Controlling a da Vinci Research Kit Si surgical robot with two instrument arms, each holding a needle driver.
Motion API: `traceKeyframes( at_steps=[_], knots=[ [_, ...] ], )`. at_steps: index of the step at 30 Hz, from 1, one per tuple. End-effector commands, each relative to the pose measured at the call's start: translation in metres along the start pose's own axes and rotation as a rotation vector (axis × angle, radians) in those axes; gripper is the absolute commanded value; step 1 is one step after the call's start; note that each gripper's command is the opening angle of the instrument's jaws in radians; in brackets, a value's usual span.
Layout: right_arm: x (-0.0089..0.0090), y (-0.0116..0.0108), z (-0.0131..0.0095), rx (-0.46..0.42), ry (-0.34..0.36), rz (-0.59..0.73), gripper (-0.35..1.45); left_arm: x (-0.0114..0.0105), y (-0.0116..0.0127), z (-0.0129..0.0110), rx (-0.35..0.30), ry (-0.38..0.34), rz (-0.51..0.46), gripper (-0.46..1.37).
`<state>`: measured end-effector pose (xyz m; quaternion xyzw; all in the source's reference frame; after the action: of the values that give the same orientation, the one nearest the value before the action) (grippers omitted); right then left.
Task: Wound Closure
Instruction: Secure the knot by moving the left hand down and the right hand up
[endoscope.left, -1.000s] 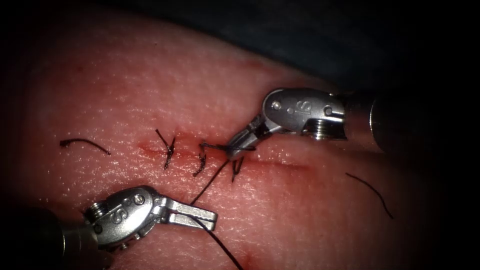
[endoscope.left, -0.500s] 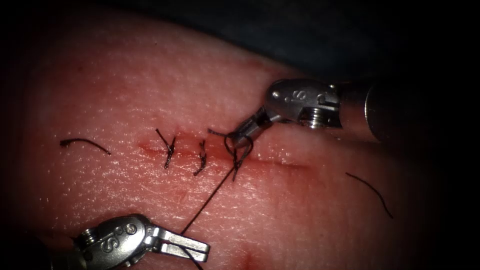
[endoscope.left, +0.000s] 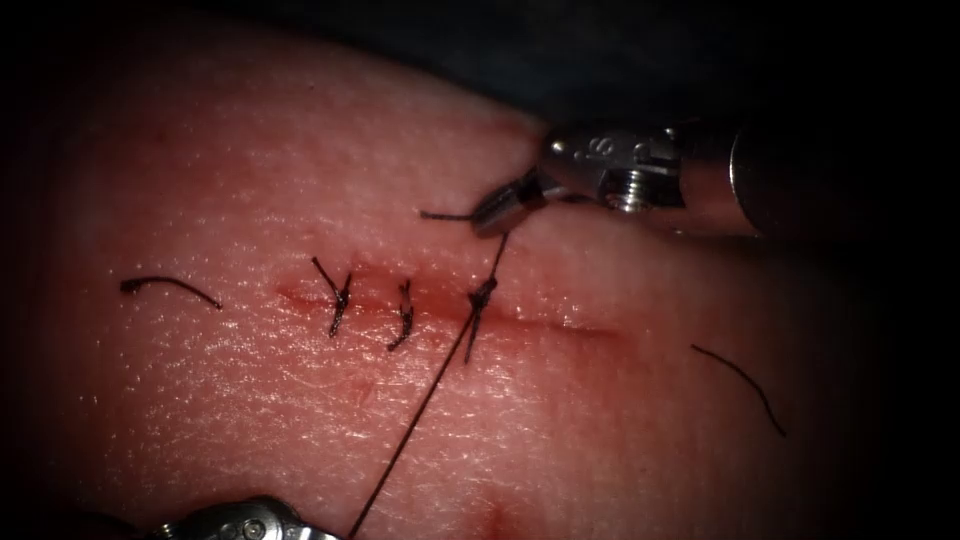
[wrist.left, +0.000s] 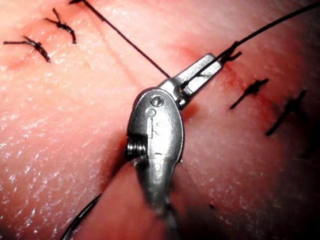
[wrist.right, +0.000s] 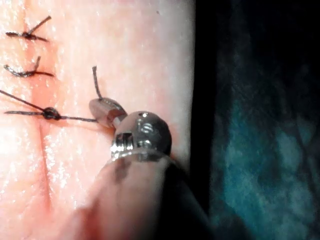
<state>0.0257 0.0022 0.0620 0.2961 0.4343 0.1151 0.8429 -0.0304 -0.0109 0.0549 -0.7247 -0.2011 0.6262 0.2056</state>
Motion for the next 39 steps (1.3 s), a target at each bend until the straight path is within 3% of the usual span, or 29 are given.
traceKeyframes(
  at_steps=[1, 16, 28, 39],
  knots=[
    [0.0000, -0.0002, -0.0001, -0.013, 0.006, 0.012, -0.35, -0.0001, 0.0002, 0.0001, 0.002, 0.000, 0.000, -0.35],
    [-0.0002, -0.0010, 0.0002, -0.002, 0.033, 0.027, -0.35, -0.0010, 0.0034, 0.0007, -0.024, -0.012, 0.009, -0.35],
    [-0.0003, -0.0015, 0.0010, -0.114, 0.026, -0.165, -0.35, -0.0023, 0.0041, 0.0018, -0.036, -0.016, -0.005, -0.35],
    [-0.0005, -0.0016, 0.0007, -0.143, 0.045, -0.213, -0.35, -0.0044, 0.0047, 0.0021, -0.043, -0.026, -0.013, -0.35]
  ],
)
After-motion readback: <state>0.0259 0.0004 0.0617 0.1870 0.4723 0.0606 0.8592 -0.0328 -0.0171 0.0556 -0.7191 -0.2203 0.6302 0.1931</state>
